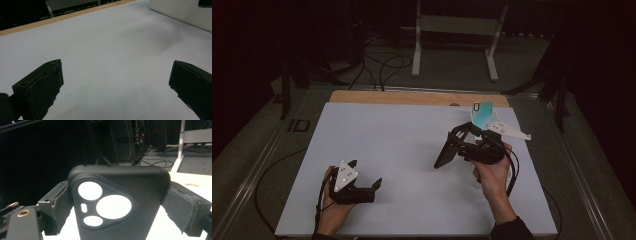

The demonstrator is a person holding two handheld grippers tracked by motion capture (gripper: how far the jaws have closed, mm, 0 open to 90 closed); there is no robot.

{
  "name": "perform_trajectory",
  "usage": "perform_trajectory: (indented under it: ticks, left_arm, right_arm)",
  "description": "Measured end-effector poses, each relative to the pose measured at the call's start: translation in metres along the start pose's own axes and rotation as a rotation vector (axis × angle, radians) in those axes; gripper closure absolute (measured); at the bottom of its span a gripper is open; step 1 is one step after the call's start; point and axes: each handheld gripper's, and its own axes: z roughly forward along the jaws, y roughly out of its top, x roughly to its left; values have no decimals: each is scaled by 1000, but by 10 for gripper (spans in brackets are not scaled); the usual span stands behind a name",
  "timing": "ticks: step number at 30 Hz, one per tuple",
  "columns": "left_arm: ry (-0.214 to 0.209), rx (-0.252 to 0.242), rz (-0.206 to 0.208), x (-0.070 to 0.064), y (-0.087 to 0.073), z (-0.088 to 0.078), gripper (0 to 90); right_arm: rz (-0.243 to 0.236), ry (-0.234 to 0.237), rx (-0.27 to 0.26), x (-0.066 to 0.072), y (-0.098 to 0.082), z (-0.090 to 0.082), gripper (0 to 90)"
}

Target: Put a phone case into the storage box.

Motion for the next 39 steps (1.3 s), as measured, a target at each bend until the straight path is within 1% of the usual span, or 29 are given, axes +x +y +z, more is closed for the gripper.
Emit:
perform_trajectory:
  ticks: [3, 8, 9, 13, 16, 17, 21, 24, 25, 29, 30, 39]
  left_arm:
    - [10, -11, -13, 3, -3, -2, 0]
    - [41, -23, -37, 7, -5, -6, 0]
    - [41, -23, -37, 7, -5, -6, 0]
    - [59, -25, -52, 9, -6, -7, 0]
    - [64, -28, -50, 9, -6, -8, 0]
    - [65, -29, -52, 10, -6, -8, 0]
    - [71, -34, -58, 10, -6, -9, 0]
    - [71, -38, -58, 10, -5, -9, 1]
    - [73, -37, -56, 10, -5, -9, 1]
    - [75, -34, -57, 10, -5, -9, 1]
    - [75, -34, -58, 10, -5, -9, 1]
    - [77, -38, -62, 11, -5, -10, 1]
  right_arm:
    - [-9, -9, 3, -2, 4, 0, 139]
    - [-20, -23, 3, -5, 9, 0, 139]
    - [-20, -23, 3, -5, 9, 0, 139]
    - [-30, -45, 3, -8, 17, 0, 140]
    - [-34, -55, 2, -10, 20, 1, 140]
    - [-39, -68, 2, -12, 22, 1, 139]
    - [-41, -87, -4, -16, 28, 1, 140]
    - [-43, -94, -4, -17, 30, 2, 140]
    - [-45, -114, -4, -21, 34, 4, 140]
    - [-45, -132, -4, -25, 37, 5, 140]
    - [-46, -149, -6, -29, 41, 6, 140]
    - [-34, -198, -20, -42, 51, 8, 140]
